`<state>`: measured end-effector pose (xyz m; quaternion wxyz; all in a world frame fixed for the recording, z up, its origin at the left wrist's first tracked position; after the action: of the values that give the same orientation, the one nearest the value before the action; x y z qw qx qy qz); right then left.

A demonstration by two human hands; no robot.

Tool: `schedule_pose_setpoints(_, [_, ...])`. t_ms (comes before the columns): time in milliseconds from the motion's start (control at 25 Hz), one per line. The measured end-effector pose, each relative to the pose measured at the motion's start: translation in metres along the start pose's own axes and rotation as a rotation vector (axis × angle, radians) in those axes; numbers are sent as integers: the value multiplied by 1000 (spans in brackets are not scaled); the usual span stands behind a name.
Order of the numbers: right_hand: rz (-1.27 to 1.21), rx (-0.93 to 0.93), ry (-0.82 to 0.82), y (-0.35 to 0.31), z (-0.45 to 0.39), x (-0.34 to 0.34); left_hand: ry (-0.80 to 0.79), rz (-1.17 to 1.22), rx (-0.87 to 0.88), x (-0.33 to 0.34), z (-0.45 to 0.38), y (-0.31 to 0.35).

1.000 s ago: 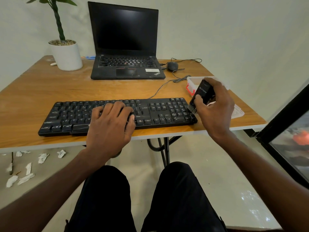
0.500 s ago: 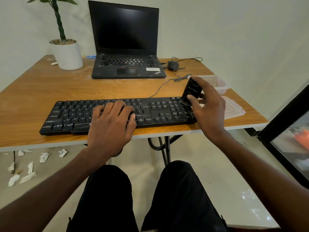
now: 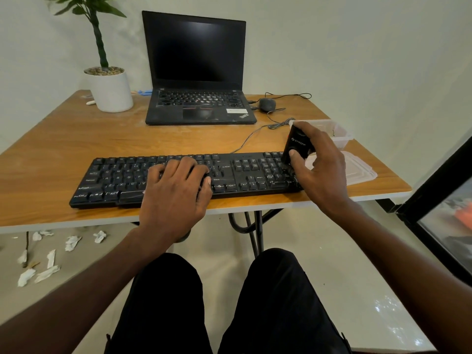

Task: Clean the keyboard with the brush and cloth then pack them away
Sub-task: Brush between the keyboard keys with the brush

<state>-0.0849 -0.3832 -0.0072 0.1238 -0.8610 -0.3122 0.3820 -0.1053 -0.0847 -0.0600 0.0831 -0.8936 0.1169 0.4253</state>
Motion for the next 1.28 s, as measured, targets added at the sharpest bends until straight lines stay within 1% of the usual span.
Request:
schedule_pose_setpoints(120, [51,19,62,0,-3,-3,5,1,4,0,-1,0])
schedule_pose_setpoints(200, [45,-3,66,-4,-1,-2,31,11,0,-1,0,-1])
schedule_pose_setpoints(360, [-58,-70,13,-25,0,9,99,97,-40,-6,0,-2])
schedule_pose_setpoints(480, [-162,-110,-72,-47,0,19,150,117,-102,-19,-3,-23])
schedule_pose_setpoints(600, [-254,-115,-136,-70,4,28,181,106,-250,-37,3,-69])
schedule_pose_setpoints(720, [-343,-82,-172,-88,6,40,142,96,-427,-46,17,-121])
schedule_pose_setpoints(760, [-372,-62,-182,-93,4,46,124,141,-484,-46,22,-135])
schedule_pose_setpoints(840, [-418,-34,-195,-106,-3,60,116,324,-563,-48,27,-151])
schedule_pose_setpoints(880, [-442,-28,-205,-113,-7,67,89,445,-580,-48,27,-155])
schedule_pose_setpoints(920, [-470,-27,-219,-121,-12,74,12,568,-595,-47,27,-160])
schedule_pose_setpoints(960, [-502,-29,-238,-129,-16,82,-123,676,-608,-45,26,-167])
schedule_pose_setpoints(1040, [-570,-27,-284,-144,-22,100,-406,811,-590,-45,24,-186])
schedule_pose_setpoints(1120, [-628,3,-331,-158,-26,118,-580,930,-580,-48,25,-205])
schedule_pose_setpoints(1200, [-654,13,-385,-174,-29,137,-708,982,-534,-51,27,-213])
schedule_pose_setpoints(1280, [-639,-22,-440,-193,-33,152,-778,953,-481,-50,25,-211])
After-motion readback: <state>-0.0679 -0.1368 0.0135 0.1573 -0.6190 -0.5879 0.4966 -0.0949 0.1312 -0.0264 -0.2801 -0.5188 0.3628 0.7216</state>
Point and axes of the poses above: each hand's wrist, its own z-axis away from the middle knuckle, its own x-axis out of the palm, y = z × x, the point moved 1 cm from there along -z, towards the middle knuckle
